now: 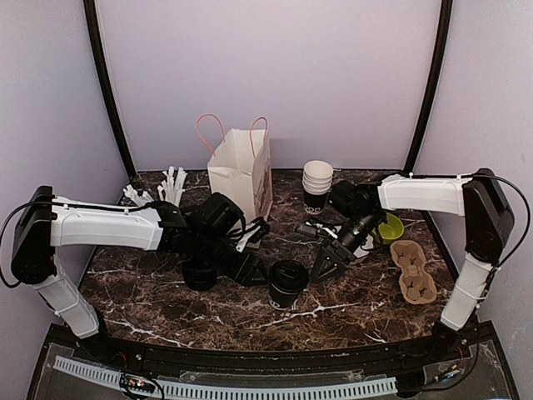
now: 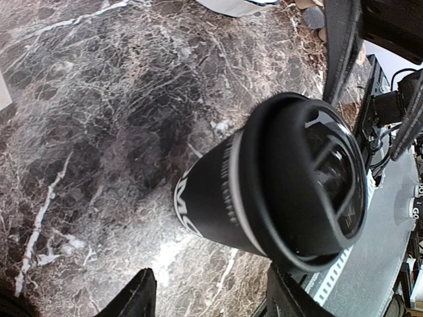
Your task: Pack the takeout coffee
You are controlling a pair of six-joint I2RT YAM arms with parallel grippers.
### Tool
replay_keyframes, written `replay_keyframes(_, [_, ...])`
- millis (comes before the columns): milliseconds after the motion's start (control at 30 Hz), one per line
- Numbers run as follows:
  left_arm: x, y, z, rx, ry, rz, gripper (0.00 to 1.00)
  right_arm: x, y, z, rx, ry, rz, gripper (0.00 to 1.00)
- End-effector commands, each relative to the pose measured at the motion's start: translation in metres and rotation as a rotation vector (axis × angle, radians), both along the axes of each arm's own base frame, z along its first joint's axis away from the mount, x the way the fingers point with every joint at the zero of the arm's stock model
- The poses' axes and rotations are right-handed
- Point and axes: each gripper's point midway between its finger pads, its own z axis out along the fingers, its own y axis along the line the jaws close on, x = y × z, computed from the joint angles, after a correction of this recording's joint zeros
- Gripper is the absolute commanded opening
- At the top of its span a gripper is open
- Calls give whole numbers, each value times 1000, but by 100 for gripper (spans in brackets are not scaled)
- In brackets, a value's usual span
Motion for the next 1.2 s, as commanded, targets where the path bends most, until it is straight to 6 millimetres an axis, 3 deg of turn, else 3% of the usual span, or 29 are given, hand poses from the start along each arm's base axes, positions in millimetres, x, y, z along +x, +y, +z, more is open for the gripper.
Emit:
replay_keyframes(0, [1, 7, 4, 25, -11, -3, 59, -8, 1, 2, 9, -6, 27, 52])
replay_keyframes(267, [-2, 23, -5, 63, 21, 57, 59, -8, 2, 3, 14, 5, 26, 52])
replay_keyframes(533, [5, 45, -6, 132, 36, 156, 59, 5, 3, 2, -4, 9, -16, 51])
replay_keyframes(733, [-5, 58, 5, 135, 79, 208, 60, 32, 1, 2, -28, -25, -94, 47])
replay_keyframes(900, [-7, 32, 40, -65, 112, 201, 60, 52, 7, -8, -60, -44, -137, 43])
replay_keyframes(1167, [-12, 3, 34, -175, 207, 149, 51, 54, 15, -13, -49, 26, -134, 37])
